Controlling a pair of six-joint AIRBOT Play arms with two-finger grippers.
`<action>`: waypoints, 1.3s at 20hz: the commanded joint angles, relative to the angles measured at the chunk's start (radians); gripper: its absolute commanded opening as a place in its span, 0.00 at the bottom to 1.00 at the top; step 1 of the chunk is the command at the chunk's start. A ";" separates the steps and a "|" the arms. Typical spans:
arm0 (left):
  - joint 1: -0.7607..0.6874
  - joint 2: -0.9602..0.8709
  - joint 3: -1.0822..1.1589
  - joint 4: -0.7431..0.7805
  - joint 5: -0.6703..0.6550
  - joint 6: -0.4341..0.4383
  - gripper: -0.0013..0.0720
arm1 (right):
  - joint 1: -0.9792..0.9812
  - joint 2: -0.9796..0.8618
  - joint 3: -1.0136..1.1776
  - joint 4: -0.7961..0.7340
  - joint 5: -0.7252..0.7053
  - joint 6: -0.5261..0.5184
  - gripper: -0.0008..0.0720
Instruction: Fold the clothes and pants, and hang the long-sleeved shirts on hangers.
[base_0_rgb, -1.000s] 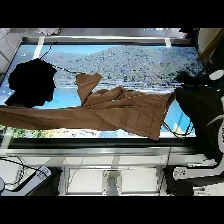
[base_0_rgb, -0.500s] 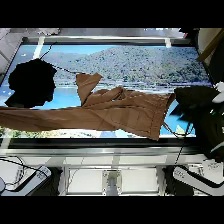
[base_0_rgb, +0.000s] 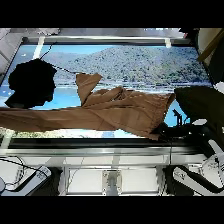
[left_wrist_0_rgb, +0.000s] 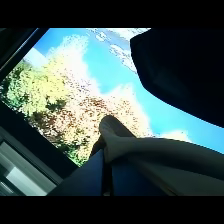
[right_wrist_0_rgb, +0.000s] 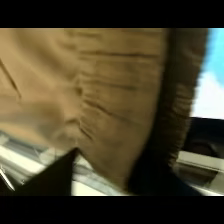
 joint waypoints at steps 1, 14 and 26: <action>0.001 0.000 0.000 0.001 -0.013 0.000 0.04 | 0.033 0.003 -0.013 0.032 0.037 -0.032 0.20; -0.001 0.130 -0.007 -0.291 0.233 0.137 0.03 | -0.097 0.003 0.597 -0.218 0.216 0.060 0.05; 0.190 0.234 -0.522 -0.178 0.202 0.526 0.03 | -0.295 0.003 0.255 -0.542 0.134 0.066 0.05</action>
